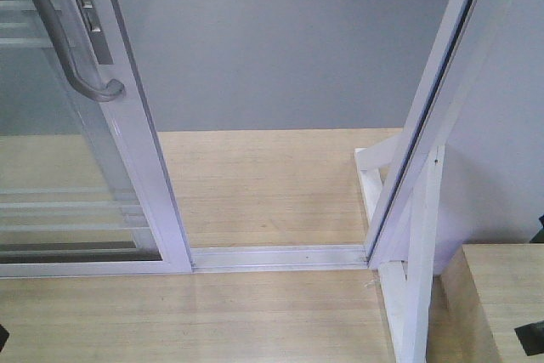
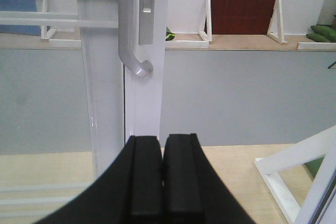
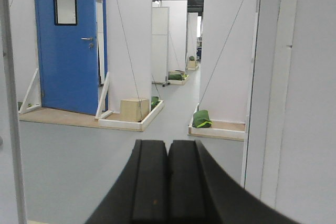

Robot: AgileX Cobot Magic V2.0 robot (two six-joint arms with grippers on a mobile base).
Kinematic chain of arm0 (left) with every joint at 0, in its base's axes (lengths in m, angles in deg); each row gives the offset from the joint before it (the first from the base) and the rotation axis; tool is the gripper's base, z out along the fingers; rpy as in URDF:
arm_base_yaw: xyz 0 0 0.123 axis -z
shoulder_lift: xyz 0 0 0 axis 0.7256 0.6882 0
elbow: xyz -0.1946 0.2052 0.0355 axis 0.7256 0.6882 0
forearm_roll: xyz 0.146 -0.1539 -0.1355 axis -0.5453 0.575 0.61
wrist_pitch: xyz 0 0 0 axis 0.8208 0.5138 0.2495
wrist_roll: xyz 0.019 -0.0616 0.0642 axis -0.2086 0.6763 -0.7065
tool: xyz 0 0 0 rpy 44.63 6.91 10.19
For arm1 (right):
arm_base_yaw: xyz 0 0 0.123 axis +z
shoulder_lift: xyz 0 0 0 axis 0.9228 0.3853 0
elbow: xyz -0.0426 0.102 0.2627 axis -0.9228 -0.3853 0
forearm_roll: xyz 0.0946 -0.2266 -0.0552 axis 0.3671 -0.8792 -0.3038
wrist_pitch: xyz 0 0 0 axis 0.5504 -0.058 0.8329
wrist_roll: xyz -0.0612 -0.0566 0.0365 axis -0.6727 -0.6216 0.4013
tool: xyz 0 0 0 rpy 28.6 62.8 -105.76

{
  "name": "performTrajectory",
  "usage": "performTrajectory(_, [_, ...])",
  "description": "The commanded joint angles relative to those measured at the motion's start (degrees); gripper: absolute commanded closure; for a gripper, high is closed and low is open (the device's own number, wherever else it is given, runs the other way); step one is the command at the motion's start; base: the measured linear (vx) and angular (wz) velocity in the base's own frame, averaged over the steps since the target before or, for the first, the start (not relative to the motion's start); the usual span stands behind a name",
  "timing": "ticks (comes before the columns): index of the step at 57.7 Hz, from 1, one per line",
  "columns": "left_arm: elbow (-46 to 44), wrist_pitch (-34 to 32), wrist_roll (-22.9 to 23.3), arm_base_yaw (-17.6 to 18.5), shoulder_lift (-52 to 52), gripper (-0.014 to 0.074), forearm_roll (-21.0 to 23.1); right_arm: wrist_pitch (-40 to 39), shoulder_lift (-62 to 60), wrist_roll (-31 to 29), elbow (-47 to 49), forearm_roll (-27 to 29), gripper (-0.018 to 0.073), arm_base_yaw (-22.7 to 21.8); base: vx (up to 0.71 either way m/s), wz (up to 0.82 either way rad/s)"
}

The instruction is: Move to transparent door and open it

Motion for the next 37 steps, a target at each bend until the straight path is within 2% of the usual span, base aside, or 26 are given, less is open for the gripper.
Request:
performTrajectory(1, [0.6,-4.9,0.5,0.3,-0.8,0.0604,0.6,-3.8,-1.0,-0.3,-0.3,1.1,0.0568,-0.3,0.0,0.0])
performTrajectory(37, [0.6,-4.9,0.5,0.3,-0.8,0.0603,0.6,-3.8,-0.9,-0.3,-0.3,2.0,0.0568,-0.3,0.0,0.0])
